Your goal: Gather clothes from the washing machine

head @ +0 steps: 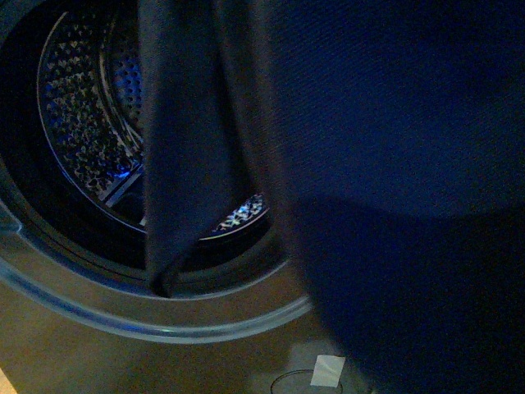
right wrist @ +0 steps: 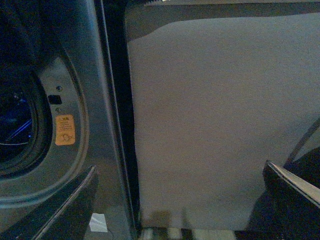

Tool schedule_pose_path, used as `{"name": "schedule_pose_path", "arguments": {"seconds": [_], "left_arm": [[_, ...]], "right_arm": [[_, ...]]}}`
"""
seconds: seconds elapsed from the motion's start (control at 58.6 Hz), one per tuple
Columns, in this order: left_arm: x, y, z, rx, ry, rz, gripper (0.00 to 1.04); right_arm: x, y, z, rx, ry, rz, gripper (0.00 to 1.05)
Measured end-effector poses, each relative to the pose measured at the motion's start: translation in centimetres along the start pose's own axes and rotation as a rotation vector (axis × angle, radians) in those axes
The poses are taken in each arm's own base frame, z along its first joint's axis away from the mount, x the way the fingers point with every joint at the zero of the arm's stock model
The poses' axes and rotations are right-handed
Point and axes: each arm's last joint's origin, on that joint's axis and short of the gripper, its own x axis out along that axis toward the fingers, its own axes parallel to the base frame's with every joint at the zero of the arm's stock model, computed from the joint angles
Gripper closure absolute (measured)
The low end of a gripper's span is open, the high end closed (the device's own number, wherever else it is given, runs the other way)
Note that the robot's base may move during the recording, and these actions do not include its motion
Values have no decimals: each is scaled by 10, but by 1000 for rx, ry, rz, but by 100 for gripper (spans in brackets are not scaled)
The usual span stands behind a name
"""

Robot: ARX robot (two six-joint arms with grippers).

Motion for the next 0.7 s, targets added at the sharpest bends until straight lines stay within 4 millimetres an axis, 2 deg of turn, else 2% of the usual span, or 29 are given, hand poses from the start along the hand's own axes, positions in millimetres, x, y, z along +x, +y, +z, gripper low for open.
{"name": "schedule_pose_path", "arguments": {"seconds": [0.171, 0.341, 0.443, 0.699], "left_arm": [[27, -6, 26, 2, -17, -17, 99], [46, -4, 50, 0, -47, 12, 99], [48, -2, 59, -2, -70, 33, 99], [48, -1, 61, -4, -74, 38, 99]], "right_arm": [[0, 0, 0, 0, 0, 0, 7], [0, 0, 0, 0, 0, 0, 7], [0, 0, 0, 0, 0, 0, 7], [0, 0, 0, 0, 0, 0, 7]]}}
